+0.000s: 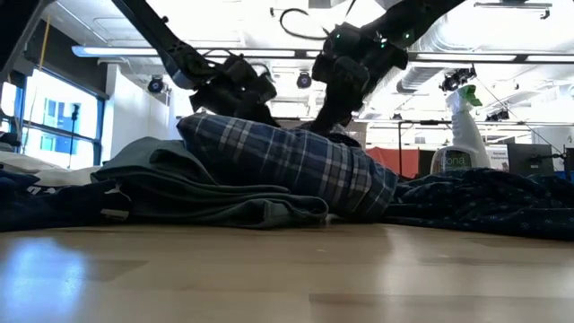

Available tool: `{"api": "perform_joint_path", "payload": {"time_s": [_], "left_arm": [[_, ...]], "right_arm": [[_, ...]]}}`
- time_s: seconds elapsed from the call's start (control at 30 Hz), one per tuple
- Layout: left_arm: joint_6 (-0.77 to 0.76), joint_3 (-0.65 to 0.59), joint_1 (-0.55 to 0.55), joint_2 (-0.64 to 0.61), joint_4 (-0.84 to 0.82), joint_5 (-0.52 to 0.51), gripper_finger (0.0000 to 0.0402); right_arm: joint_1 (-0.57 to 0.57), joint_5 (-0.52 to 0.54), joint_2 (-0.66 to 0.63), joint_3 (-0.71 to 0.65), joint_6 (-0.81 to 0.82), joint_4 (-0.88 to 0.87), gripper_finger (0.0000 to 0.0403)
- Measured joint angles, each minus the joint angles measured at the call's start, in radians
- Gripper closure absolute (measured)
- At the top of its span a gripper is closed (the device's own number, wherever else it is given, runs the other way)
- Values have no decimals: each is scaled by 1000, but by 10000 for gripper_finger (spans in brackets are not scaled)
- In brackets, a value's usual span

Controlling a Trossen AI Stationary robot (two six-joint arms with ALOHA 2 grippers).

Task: Fold Laundry from Bin
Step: Fold the checkered blue polo

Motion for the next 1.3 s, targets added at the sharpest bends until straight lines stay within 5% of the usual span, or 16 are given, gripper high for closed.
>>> {"api": "perform_joint_path", "payload": {"time_s": [0.23, 0.63, 0.97, 1.3], "left_arm": [[166, 94, 1, 38, -183, -18, 240], [203, 115, 78, 39, -279, -104, 391], [250, 114, 57, -41, -472, -230, 401], [133, 114, 22, -218, -539, -312, 401]], "right_arm": [[-7, 57, -75, 0, -2, -47, 396], [-6, 70, -102, 0, -2, -97, 396], [-19, 193, -95, 1, 10, -98, 400], [-40, 233, 71, 1, 49, -76, 400]]}}
